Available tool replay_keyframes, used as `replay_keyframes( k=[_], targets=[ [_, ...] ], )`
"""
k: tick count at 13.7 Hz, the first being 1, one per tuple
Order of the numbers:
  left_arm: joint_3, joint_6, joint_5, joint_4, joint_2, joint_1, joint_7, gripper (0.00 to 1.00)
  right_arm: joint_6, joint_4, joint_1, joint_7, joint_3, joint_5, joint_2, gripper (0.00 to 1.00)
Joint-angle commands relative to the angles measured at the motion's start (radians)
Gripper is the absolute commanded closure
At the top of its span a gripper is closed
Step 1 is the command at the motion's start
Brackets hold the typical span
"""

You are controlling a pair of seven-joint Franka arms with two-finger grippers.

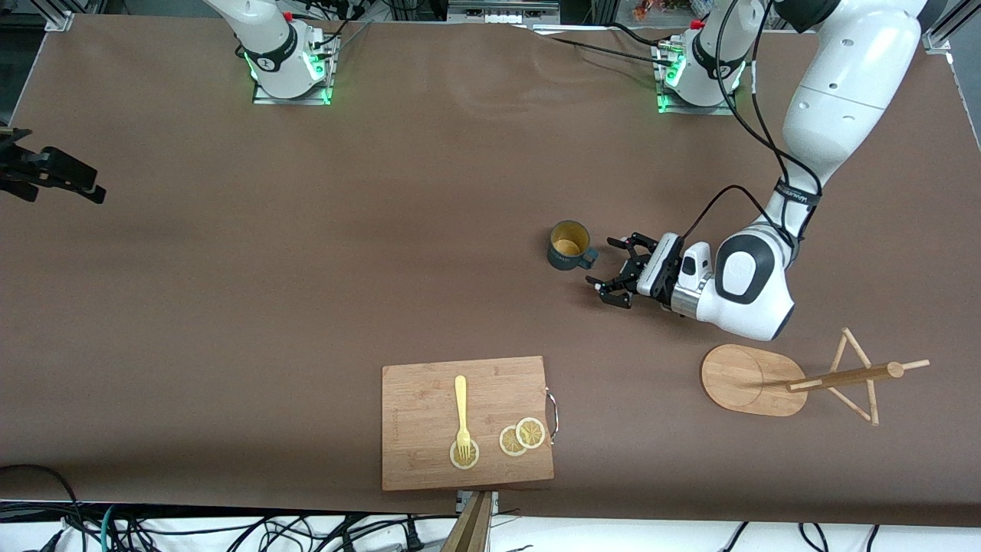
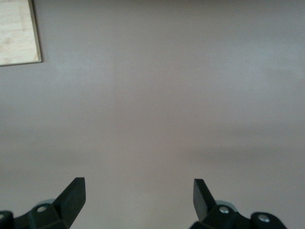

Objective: Pass cup and hang on rack
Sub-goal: 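Withdraw the right gripper while the left gripper reaches the mug handle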

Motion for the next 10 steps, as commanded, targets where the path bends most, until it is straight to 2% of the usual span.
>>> replay_keyframes(
  k=[1,4,5,7,8,10],
  targets=[
    [0.003,0.008,-0.088,0.005,0.076,0.009,0.180,0.00,-0.022,-0.016,-0.022,0.001,0.026,-0.015,-0.012,0.00],
    [0.003,0.004,-0.113,0.008,0.120,0.029,0.260,0.00,-0.011,0.008,-0.016,-0.001,0.029,-0.026,0.006,0.00],
    [0.003,0.004,-0.118,0.011,0.134,0.041,0.275,0.06,-0.012,0.024,-0.016,-0.002,0.030,-0.028,0.015,0.00],
    [0.003,-0.005,-0.133,0.009,0.142,0.043,0.312,0.36,-0.014,0.025,-0.016,0.005,0.030,-0.024,0.016,0.00],
    [0.003,-0.007,-0.135,0.009,0.145,0.044,0.331,0.59,-0.014,0.025,-0.016,0.006,0.030,-0.024,0.016,0.00],
    [0.003,-0.008,-0.156,0.009,0.166,0.044,0.338,0.83,-0.013,0.025,-0.016,-0.001,0.030,-0.024,0.016,0.00]
  ],
)
